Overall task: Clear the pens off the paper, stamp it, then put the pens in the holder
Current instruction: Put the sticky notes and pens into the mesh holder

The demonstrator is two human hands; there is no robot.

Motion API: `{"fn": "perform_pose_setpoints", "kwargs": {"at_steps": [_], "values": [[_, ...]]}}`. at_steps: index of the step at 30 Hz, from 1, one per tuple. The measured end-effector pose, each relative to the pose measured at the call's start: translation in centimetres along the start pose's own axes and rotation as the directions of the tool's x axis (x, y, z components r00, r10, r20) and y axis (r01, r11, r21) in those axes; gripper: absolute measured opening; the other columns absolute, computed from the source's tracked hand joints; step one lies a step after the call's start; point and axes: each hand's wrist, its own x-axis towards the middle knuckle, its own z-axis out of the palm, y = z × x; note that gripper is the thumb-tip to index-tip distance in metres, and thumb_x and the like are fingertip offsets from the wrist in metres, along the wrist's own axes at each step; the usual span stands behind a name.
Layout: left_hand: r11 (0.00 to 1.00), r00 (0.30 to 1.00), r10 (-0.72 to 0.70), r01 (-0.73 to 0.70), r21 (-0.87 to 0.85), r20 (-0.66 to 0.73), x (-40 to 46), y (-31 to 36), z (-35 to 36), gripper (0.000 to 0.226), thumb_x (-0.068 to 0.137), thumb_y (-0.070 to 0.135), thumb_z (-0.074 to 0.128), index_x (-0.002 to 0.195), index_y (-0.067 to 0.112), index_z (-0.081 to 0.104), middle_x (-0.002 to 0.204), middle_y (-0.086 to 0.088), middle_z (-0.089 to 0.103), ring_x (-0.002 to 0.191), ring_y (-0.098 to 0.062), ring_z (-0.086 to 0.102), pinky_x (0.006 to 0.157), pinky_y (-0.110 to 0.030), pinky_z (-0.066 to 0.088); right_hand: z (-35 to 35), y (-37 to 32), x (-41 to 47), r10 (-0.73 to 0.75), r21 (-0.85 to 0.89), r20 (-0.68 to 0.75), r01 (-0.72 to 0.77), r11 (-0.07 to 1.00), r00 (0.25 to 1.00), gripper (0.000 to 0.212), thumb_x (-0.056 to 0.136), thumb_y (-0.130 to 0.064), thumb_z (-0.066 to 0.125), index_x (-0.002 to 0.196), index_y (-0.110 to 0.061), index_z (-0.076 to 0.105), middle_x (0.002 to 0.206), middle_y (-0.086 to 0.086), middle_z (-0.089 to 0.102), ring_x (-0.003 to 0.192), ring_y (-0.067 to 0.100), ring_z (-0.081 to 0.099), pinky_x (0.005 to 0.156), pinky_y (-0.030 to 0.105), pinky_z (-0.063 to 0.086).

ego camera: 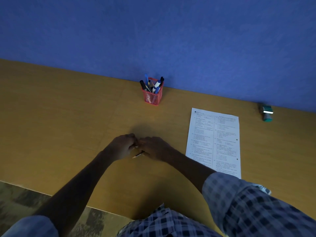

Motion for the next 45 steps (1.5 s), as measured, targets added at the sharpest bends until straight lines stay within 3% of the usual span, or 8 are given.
{"fn": "perform_pose_setpoints", "kwargs": {"at_steps": [4, 6, 11, 19, 24, 35, 40, 45], "values": [[0.994, 0.988, -0.024, 0.006, -0.111, -0.152, 1.0, 0.5, -1.9, 0.008, 0.092, 0.010, 0.060, 0.097, 0.010, 0.066, 0.092, -0.007, 0.069, 0.083, -0.025, 0.068, 0.069, -0.030, 0.049, -0.8, 1.3, 0.0, 0.110, 0.228, -0.101, -0.085, 0.970, 0.989, 0.022, 0.092, -0.019, 0.058, 0.111, -0.010, 0.065, 0.114, 0.007, 0.065, 0.109, 0.026, 0.058, 0.087, 0.037, 0.045], [0.975, 0.960, -0.063, 0.001, -0.223, -0.272, 2.0, 1.3, -3.4, 0.023, 0.092, 0.007, 0.058, 0.114, 0.012, 0.062, 0.085, -0.002, 0.066, 0.069, -0.016, 0.065, 0.064, -0.028, 0.049, -1.8, 2.2, 0.1, 0.192, 0.351, -0.138, -0.133, 0.927, 0.972, 0.021, 0.087, -0.018, 0.065, 0.107, -0.009, 0.065, 0.106, 0.009, 0.069, 0.100, 0.028, 0.063, 0.085, 0.039, 0.049], [0.934, 0.877, -0.109, -0.070, -0.350, -0.468, 5.4, 2.8, -7.3, 0.036, 0.092, 0.005, 0.059, 0.125, 0.017, 0.061, 0.087, 0.003, 0.063, 0.066, 0.009, 0.061, 0.057, 0.000, 0.040, -4.9, 4.4, 0.9, 0.384, 0.612, -0.335, -0.111, 0.783, 0.860, 0.047, 0.084, -0.010, 0.069, 0.126, -0.017, 0.049, 0.094, 0.010, 0.071, 0.081, 0.023, 0.069, 0.072, 0.038, 0.059], [0.931, 0.695, -0.124, -0.165, -0.325, -0.708, 10.5, 5.0, -12.8, 0.018, 0.086, 0.012, 0.066, 0.103, 0.008, 0.070, 0.090, -0.009, 0.076, 0.085, -0.018, 0.073, 0.074, -0.030, 0.057, -9.9, 8.6, 2.5, 0.561, 0.637, -0.623, -0.062, 0.768, 0.545, 0.018, 0.099, -0.021, 0.050, 0.112, -0.010, 0.053, 0.088, 0.010, 0.073, 0.078, 0.030, 0.071, 0.068, 0.048, 0.056], [0.989, 0.650, -0.049, -0.072, -0.127, -0.758, 13.2, 5.8, -14.8, 0.023, 0.091, 0.024, 0.060, 0.107, 0.012, 0.071, 0.101, -0.007, 0.075, 0.093, -0.026, 0.069, 0.076, -0.029, 0.049, -11.5, 10.5, 3.7, 0.590, 0.557, -0.676, -0.218, 0.802, 0.442, 0.019, 0.098, -0.029, 0.051, 0.108, -0.014, 0.057, 0.096, 0.002, 0.075, 0.087, 0.028, 0.071, 0.068, 0.043, 0.056], [0.903, 0.903, 0.146, 0.045, 0.427, -0.405, 18.0, 5.8, -15.6, 0.026, 0.090, 0.018, 0.052, 0.104, 0.011, 0.073, 0.099, -0.018, 0.067, 0.112, -0.032, 0.054, 0.104, -0.041, 0.027, -11.0, 13.0, 7.2, 0.528, 0.297, -0.608, -0.447, 0.844, 0.593, 0.025, 0.097, -0.029, 0.052, 0.101, -0.017, 0.074, 0.100, 0.005, 0.069, 0.097, 0.025, 0.058, 0.085, 0.040, 0.041], [0.894, 0.923, 0.182, -0.012, 0.448, -0.340, 18.4, 5.4, -15.1, 0.033, 0.095, 0.027, 0.054, 0.121, 0.012, 0.068, 0.121, -0.016, 0.066, 0.136, -0.024, 0.043, 0.119, -0.046, 0.006, -11.1, 12.7, 7.5, 0.563, 0.276, -0.565, -0.505, 0.818, 0.603, 0.027, 0.095, -0.028, 0.052, 0.103, -0.012, 0.072, 0.105, 0.009, 0.058, 0.101, 0.027, 0.054, 0.087, 0.044, 0.044], [0.933, 0.885, 0.183, -0.019, 0.359, -0.429, 18.6, 5.6, -15.3, 0.025, 0.094, 0.020, 0.053, 0.103, 0.011, 0.074, 0.106, -0.014, 0.071, 0.106, -0.029, 0.064, 0.117, -0.044, 0.015, -11.7, 12.7, 6.5, 0.596, 0.383, -0.523, -0.456, 0.803, 0.609, 0.024, 0.093, -0.026, 0.056, 0.103, -0.012, 0.072, 0.105, 0.011, 0.058, 0.100, 0.028, 0.056, 0.086, 0.043, 0.045]]}}
